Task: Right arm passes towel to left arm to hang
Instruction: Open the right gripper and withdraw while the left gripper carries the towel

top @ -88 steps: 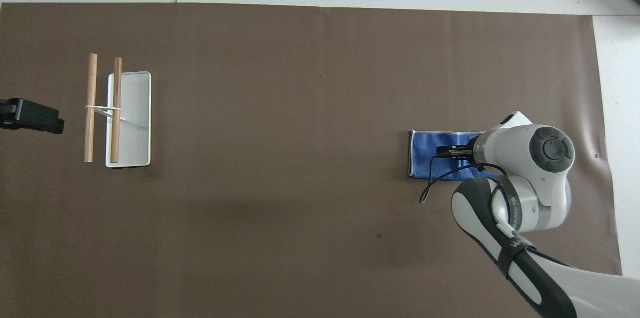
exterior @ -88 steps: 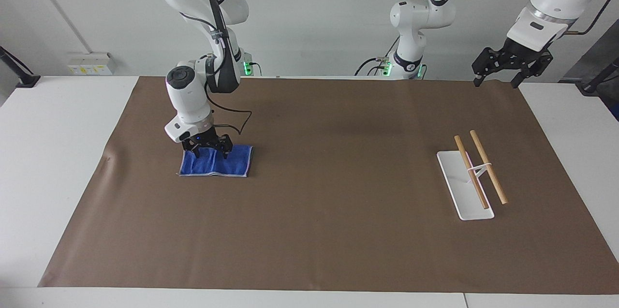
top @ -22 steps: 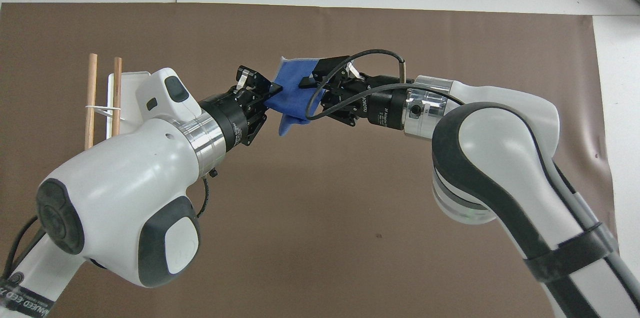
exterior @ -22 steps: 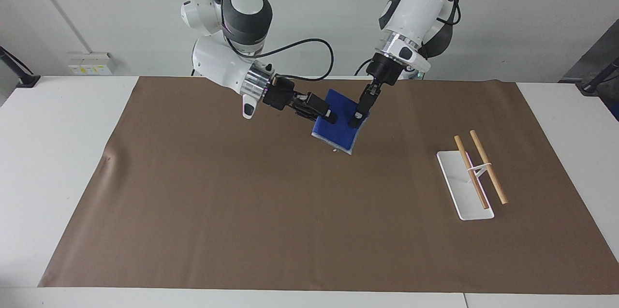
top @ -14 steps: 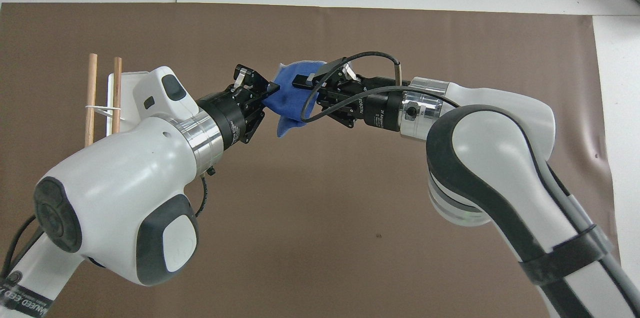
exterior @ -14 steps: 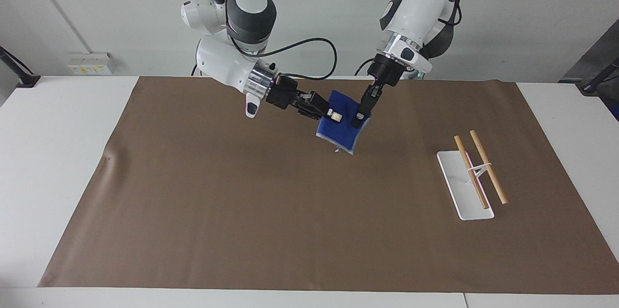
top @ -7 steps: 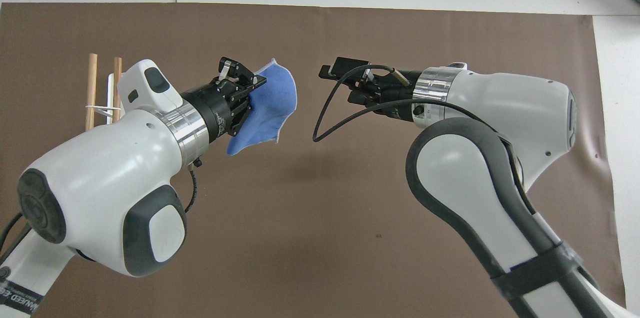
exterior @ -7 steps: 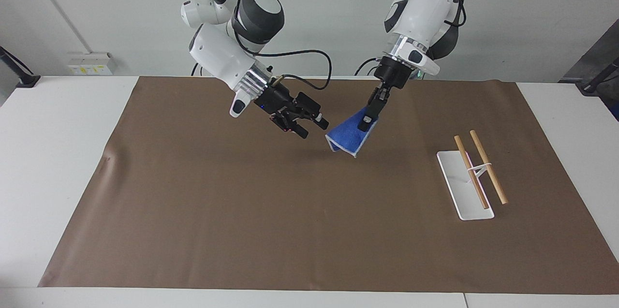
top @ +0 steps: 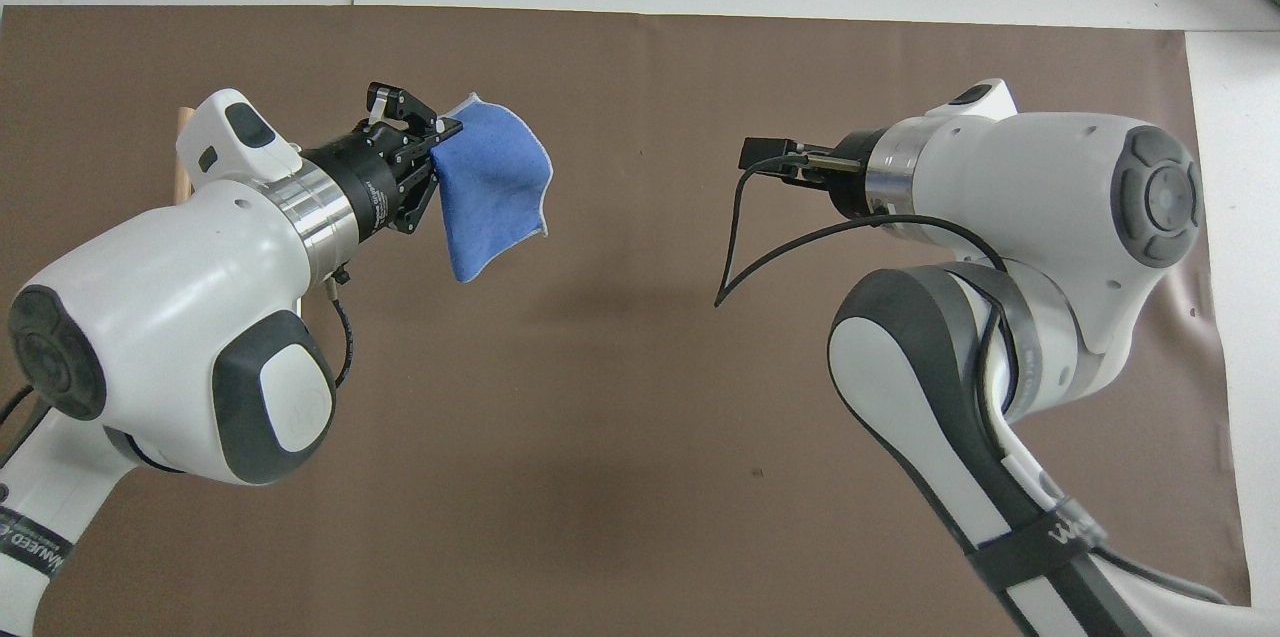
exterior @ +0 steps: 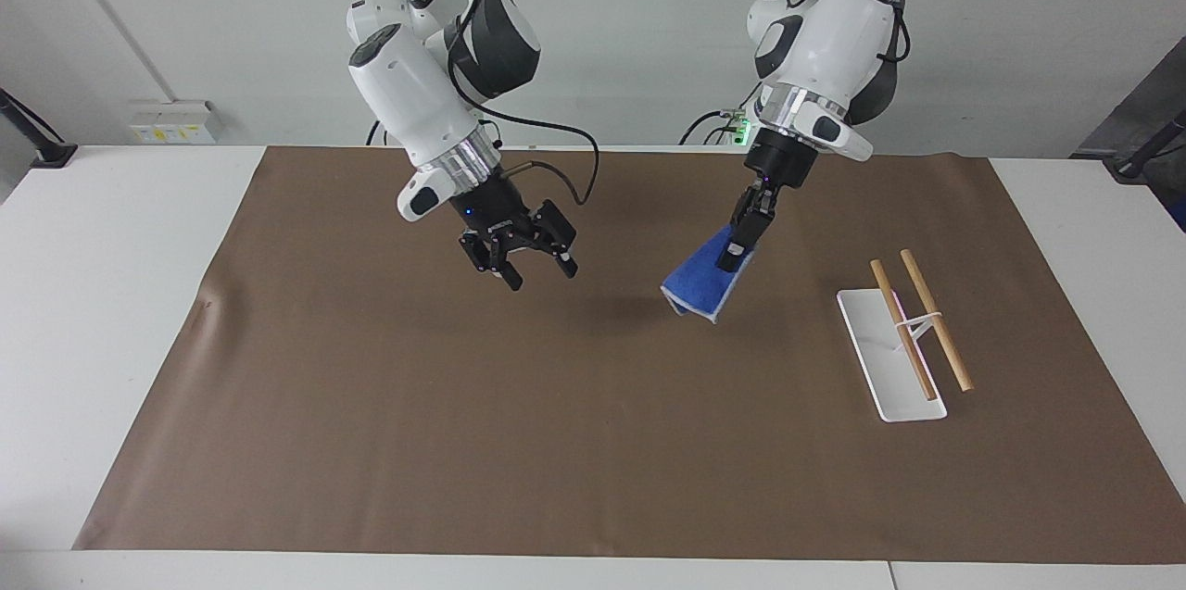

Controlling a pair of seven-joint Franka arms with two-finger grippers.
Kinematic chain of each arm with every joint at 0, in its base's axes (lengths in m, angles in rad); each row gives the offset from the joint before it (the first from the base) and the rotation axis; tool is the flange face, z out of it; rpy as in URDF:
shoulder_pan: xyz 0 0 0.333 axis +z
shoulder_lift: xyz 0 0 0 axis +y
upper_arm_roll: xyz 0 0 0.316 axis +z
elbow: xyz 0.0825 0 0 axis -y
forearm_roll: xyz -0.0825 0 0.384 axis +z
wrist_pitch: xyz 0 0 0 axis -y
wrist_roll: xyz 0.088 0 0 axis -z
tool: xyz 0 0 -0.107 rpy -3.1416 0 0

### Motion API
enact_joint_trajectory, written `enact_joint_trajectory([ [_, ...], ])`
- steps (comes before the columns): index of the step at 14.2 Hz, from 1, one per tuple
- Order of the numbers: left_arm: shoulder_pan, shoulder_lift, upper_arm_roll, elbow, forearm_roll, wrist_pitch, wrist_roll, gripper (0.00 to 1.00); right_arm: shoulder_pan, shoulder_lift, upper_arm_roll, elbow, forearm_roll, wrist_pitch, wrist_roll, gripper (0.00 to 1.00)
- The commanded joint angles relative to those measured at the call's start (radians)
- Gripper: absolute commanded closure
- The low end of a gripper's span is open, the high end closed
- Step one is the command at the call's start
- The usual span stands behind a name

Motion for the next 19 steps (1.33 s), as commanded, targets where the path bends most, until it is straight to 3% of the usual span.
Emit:
enact_joint_trajectory([
  [1, 0.063, 0.025, -0.008, -0.018, -0.003, 0.076, 0.017, 1.00, -0.043, -0.021, 0.001, 0.015, -0.154, -0.104, 0.019, 0.00],
  [9, 0.246, 0.014, -0.008, -0.133, -0.003, 0.192, 0.020, 1.00, -0.150, -0.143, -0.017, 0.094, -0.291, -0.442, 0.013, 0.00],
  [12, 0.313, 0.013, -0.008, -0.140, -0.005, 0.198, 0.020, 1.00, -0.095, -0.159, -0.141, 0.191, -0.290, -0.607, -0.010, 0.00],
  [17, 0.438, -0.002, -0.008, -0.185, -0.005, 0.197, 0.020, 1.00, -0.138, -0.160, -0.194, 0.336, -0.279, -0.874, -0.110, 0.00],
  [19, 0.481, -0.002, -0.008, -0.188, -0.005, 0.195, 0.018, 1.00, -0.127, -0.180, -0.217, 0.331, -0.287, -0.910, -0.119, 0.00],
])
